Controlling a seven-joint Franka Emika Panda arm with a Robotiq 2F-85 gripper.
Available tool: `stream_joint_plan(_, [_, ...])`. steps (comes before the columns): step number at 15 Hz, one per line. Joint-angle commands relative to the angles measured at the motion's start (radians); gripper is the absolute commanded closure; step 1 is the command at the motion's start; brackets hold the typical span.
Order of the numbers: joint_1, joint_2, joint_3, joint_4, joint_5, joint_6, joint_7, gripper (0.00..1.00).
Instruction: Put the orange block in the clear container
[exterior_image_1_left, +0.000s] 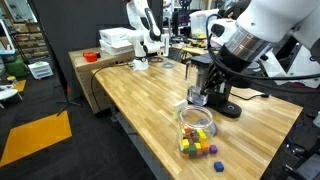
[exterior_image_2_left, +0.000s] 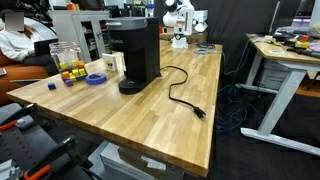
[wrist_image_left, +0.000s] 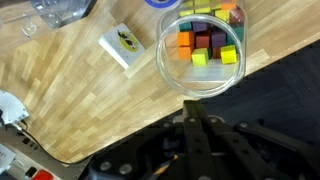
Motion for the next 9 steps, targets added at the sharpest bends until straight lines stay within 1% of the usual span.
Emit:
stream_joint_plan(1, [-0.037, -0.124, 0.054, -0.093, -0.019, -0.053, 0.096, 1.0])
stream_joint_plan(3, [-0.034, -0.195, 0.079, -0.148, 0.012, -0.085, 0.131, 1.0])
stream_joint_plan(5, [-0.01, -0.27, 0.099, -0.205, 0.083, -0.109, 0.149, 1.0])
stream_joint_plan(9, [0.032, -0.419, 0.155, -0.285, 0.21, -0.198, 0.197, 1.0])
